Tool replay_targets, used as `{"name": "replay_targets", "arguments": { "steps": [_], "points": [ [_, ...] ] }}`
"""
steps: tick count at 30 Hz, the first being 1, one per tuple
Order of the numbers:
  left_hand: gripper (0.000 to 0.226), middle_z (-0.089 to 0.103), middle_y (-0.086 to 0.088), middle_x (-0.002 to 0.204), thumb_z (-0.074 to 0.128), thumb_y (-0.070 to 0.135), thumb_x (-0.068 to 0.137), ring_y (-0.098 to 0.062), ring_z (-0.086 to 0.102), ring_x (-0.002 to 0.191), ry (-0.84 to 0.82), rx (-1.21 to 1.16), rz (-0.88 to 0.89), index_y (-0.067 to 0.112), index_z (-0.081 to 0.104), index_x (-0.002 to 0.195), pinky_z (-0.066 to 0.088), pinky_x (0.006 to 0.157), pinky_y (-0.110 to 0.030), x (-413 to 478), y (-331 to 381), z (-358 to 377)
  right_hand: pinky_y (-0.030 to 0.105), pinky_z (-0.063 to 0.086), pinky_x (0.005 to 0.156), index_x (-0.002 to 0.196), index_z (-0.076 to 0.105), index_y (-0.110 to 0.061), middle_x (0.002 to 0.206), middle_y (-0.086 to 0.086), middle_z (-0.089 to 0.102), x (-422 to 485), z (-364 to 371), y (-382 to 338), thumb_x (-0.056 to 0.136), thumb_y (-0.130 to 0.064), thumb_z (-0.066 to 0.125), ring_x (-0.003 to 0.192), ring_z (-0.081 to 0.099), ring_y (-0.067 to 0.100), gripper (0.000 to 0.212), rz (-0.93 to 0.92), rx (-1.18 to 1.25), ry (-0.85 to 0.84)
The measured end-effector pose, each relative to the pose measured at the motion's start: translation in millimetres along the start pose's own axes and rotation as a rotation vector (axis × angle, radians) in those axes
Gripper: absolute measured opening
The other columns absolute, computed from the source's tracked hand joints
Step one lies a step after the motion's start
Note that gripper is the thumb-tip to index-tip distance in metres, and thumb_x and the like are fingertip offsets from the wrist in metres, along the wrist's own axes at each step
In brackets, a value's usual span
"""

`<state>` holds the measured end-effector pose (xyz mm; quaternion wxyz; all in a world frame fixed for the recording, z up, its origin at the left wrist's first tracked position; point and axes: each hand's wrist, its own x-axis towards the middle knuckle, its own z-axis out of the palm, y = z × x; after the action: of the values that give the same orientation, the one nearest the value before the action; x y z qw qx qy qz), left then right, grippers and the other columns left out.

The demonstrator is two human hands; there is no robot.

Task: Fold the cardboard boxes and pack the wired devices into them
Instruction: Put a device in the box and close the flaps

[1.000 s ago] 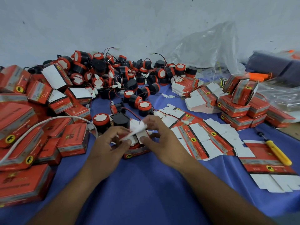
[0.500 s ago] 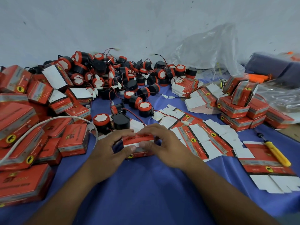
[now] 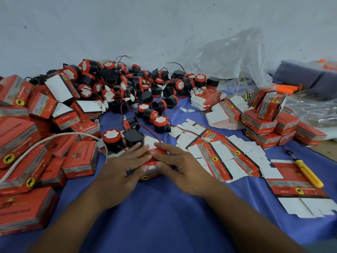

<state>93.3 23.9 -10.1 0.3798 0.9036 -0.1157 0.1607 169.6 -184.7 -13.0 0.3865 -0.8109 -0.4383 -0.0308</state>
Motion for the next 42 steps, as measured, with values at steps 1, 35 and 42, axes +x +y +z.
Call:
{"name": "replay_targets", "arguments": {
  "steps": [1,35,42],
  "points": [
    [0.041,0.037,0.024,0.149,0.061,0.028,0.094,0.011,0.019,0.143,-0.033,0.036,0.024,0.028,0.056,0.135,0.018,0.118,-0.014,0.1,-1.2,-1.7,0.027,0.033,0.117,0.138,0.062,-0.021,0.154,-0.001,0.046,0.3,-0.1,1.4,0.104,-0.029,0.054,0.146,0.031,0.001,0.036,-0.003,0.005,0.001],
    [0.032,0.060,0.019,0.133,0.071,0.019,0.083,0.002,0.050,0.130,0.076,-0.074,0.108,0.023,0.073,0.114,0.040,0.106,-0.015,-5.3,6.7,0.8,0.022,0.037,0.113,0.119,0.074,-0.012,0.139,0.004,0.060,2.2,0.4,-3.7,0.093,-0.027,0.071,0.135,0.045,0.002,0.030,-0.145,-0.002,0.138],
    [0.011,0.066,0.021,0.119,0.067,0.028,0.089,0.000,0.054,0.124,0.088,-0.087,0.088,0.029,0.074,0.097,0.044,0.103,-0.023,-2.3,6.4,-3.1,0.026,0.051,0.099,0.101,0.079,-0.005,0.120,0.005,0.069,7.2,3.2,-8.5,0.089,-0.006,0.075,0.117,0.062,0.010,0.013,-0.176,0.122,0.166]
  ]
}}
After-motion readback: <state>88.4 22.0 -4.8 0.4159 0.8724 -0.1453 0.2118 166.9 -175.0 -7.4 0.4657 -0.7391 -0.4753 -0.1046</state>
